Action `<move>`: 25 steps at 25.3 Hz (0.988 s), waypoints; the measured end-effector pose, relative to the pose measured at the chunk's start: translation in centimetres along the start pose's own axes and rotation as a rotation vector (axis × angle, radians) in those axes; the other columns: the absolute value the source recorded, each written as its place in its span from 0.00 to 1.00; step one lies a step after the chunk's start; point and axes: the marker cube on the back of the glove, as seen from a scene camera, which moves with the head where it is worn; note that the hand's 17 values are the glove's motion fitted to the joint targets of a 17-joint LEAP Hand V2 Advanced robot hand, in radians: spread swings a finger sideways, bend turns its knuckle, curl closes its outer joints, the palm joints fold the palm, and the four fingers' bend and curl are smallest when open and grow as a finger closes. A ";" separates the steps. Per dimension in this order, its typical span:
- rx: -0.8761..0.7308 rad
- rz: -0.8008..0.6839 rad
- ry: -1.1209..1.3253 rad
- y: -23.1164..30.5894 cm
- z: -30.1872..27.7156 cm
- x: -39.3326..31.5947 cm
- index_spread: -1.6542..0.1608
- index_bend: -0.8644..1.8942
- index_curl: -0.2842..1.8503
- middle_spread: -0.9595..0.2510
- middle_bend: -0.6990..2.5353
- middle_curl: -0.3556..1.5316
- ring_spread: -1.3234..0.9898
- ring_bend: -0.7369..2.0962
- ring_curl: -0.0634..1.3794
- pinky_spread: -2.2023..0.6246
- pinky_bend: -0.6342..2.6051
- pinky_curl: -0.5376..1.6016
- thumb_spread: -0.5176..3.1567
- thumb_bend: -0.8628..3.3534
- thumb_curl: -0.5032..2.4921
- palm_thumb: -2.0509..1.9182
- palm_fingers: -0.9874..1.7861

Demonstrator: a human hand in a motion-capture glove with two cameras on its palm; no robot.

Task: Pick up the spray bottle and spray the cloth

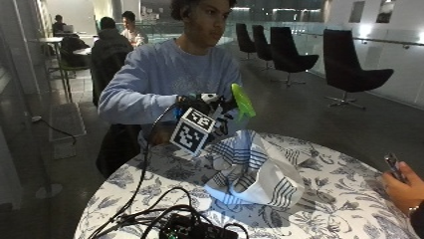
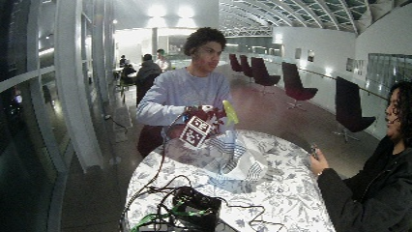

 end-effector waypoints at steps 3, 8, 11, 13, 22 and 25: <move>0.031 -0.120 0.020 -0.1 0.4 -0.8 0.80 0.36 0.32 0.73 0.34 0.46 0.58 0.46 0.34 0.90 0.24 0.35 0.36 0.20 0.40 0.74 0.71; 0.044 -0.375 0.069 -0.5 2.3 -2.8 0.80 0.37 0.32 0.73 0.34 0.46 0.58 0.46 0.34 0.90 0.23 0.35 0.36 0.20 0.40 0.74 0.71; -0.025 -0.531 0.058 -1.1 4.1 -4.7 0.80 0.37 0.32 0.73 0.35 0.46 0.58 0.46 0.34 0.89 0.23 0.34 0.36 0.20 0.40 0.74 0.70; -0.062 -0.625 0.042 -2.4 5.6 -6.0 0.80 0.37 0.33 0.73 0.35 0.47 0.58 0.46 0.34 0.89 0.22 0.34 0.36 0.20 0.40 0.74 0.70; -0.167 -0.824 0.125 -12.3 15.8 -6.2 0.79 0.38 0.34 0.72 0.36 0.47 0.57 0.46 0.34 0.88 0.22 0.32 0.36 0.20 0.40 0.74 0.69; -0.186 -0.825 0.165 -15.4 18.2 -4.7 0.79 0.38 0.34 0.72 0.36 0.47 0.57 0.46 0.34 0.88 0.22 0.31 0.36 0.20 0.39 0.74 0.69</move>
